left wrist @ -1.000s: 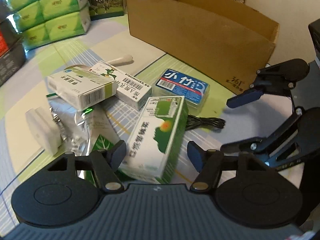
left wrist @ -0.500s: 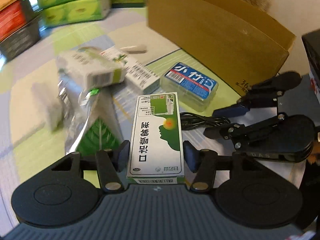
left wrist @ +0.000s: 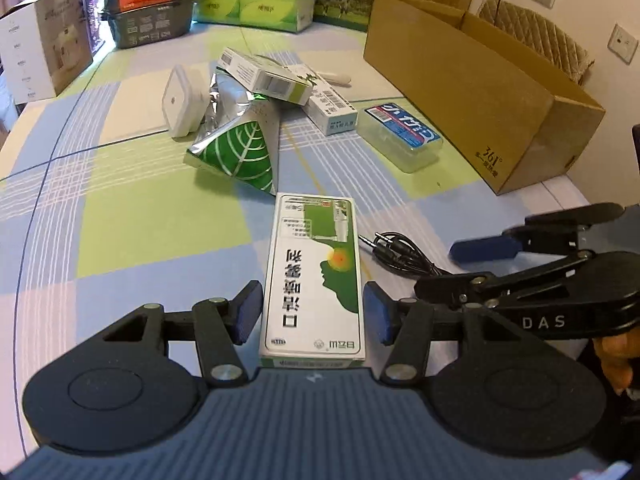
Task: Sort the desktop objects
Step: 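Grasp the green-and-white medicine box with the left tool while the right tool grasps the black cable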
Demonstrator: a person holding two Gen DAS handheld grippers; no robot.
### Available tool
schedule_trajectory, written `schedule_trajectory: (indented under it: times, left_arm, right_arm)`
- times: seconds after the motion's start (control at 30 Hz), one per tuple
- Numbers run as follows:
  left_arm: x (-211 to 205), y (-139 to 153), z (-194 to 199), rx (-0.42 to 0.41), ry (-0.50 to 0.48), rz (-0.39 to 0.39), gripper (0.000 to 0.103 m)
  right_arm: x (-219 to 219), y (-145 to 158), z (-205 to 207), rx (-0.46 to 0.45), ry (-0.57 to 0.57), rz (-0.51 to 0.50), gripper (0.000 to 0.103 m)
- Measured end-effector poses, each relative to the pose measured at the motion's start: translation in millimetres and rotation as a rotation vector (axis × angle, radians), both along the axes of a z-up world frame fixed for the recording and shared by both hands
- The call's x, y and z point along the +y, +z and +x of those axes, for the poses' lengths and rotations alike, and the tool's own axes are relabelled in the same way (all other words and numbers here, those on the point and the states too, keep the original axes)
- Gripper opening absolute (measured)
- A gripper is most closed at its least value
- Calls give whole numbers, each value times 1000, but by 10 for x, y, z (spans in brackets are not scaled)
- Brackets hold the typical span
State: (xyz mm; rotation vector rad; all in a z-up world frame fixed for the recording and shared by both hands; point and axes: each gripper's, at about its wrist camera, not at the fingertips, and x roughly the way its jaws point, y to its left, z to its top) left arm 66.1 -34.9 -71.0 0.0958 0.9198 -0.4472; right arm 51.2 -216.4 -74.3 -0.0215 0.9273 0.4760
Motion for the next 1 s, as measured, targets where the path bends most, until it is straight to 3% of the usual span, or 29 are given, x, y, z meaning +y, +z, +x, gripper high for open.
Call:
schedule_trajectory:
  times: [0.23,0.4,0.73,1.0]
  left_arm:
    - [105,-71,16,1,17,-38,58]
    - [77,-104,60,-14,4,-37,58]
    - [-55,-176,173,-24,-27,2,56]
    - [-88,-196,158,-37,19,37,51]
  right_arm:
    - [235,-134,-58,-98,93,-131,48]
    - [343,-157,-87,-128,141,-153,14]
    - [101,-89,79,-106,-47,-126,12]
    - [58,-2,61,-121,-79,-94,12]
